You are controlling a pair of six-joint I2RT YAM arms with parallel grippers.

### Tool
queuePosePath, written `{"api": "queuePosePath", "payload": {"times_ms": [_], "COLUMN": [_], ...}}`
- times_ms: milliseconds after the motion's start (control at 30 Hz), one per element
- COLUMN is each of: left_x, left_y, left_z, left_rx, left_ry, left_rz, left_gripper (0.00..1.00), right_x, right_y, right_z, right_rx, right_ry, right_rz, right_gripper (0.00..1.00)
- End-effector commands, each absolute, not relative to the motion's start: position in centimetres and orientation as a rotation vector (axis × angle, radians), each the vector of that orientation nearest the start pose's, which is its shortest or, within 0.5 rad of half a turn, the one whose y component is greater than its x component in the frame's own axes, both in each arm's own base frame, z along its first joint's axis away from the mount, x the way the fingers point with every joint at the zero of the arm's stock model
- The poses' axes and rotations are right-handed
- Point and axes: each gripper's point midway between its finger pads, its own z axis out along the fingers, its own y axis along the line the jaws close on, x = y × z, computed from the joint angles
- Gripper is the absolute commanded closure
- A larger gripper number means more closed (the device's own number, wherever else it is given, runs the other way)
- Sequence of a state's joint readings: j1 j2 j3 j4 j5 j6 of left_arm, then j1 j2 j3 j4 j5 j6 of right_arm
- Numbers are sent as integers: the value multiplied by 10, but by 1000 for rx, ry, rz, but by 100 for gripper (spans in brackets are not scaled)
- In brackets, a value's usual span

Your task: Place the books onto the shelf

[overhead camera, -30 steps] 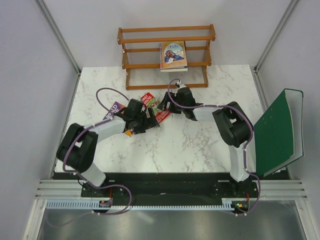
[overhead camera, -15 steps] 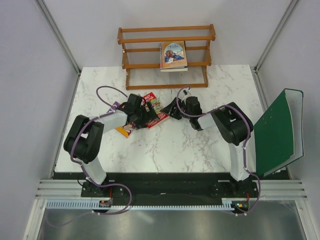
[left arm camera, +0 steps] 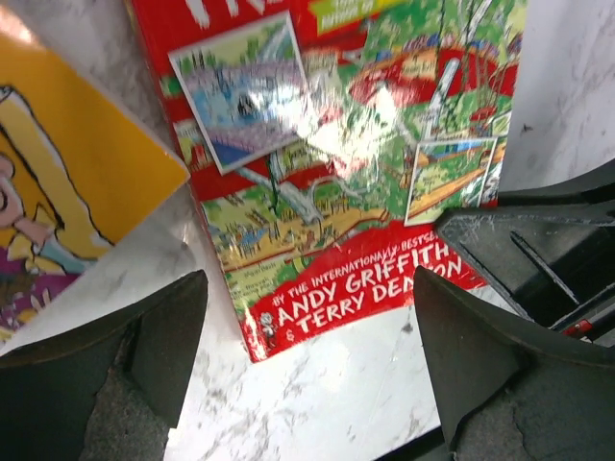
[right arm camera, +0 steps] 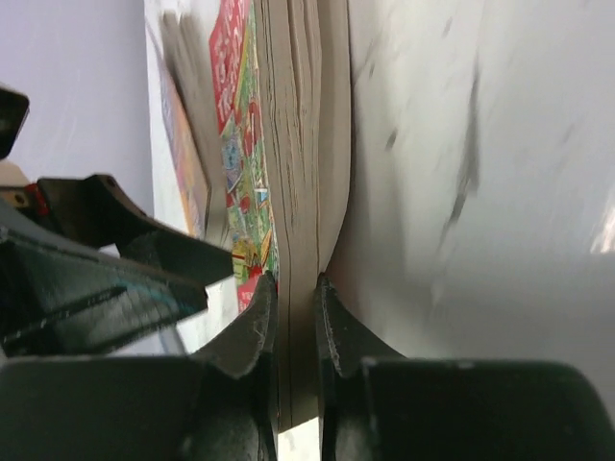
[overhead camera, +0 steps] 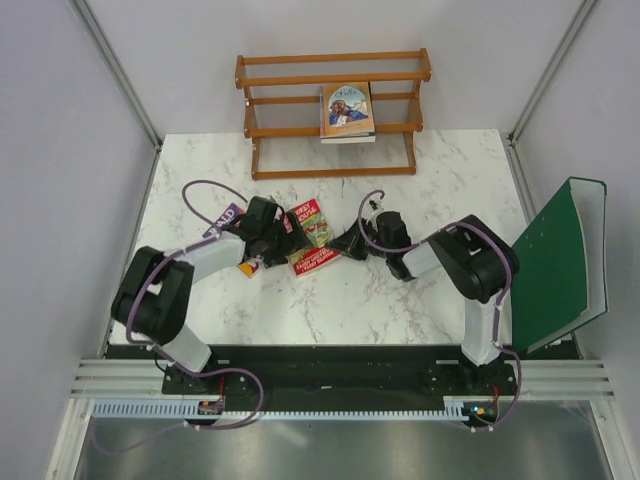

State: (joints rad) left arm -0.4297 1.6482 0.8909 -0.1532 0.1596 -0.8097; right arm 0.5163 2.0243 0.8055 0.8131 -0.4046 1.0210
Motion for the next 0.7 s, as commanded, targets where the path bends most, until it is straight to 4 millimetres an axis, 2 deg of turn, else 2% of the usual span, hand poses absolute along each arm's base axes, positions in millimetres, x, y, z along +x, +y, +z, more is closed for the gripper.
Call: {"api": "queuePosePath", "payload": {"times_ms": [0,33,67,100,167,267,367,400,433,467,567,667], "left_x": [317,309,307,306,298,293,288,282,289,289,294,300], "left_y": [-207,-205,-204,-205,-205,-212,-219,-221,-227,-229,-237,-243], "left_z": [85,81,86,91,95,102,104,98,111,112,127,141], "left_rx": [-416,-427,-443,-443,-463,-474,-498,-499,-479,-472,-422,-374], "left_ry": [2446,2452,2435,2409,2379,2324,2289,2294,2216,2198,2104,2039], "left_rz": [-753,-756,-776,-803,-847,-957,-1056,-1087,-1152,-1175,-1237,-1270], "left_gripper": [6,5,5,5,5,5,5,5,5,5,5,6], "right_x": [331,328,325,325,321,319,317,316,316,314,308,301], "right_y": [320,319,315,312,308,302,300,300,300,301,300,298], "right_z": [81,88,93,109,120,153,173,178,181,187,189,184], "right_rx": [193,187,193,185,186,165,150,147,149,148,151,158], "right_ry": [2145,2132,2127,2092,2073,2021,1986,1979,1978,1968,1972,1994], "right_rz": [1447,1459,1464,1477,1486,1488,1503,1509,1512,1532,1557,1565], "right_gripper": [92,92,93,93,93,93,93,93,93,93,93,93]}}
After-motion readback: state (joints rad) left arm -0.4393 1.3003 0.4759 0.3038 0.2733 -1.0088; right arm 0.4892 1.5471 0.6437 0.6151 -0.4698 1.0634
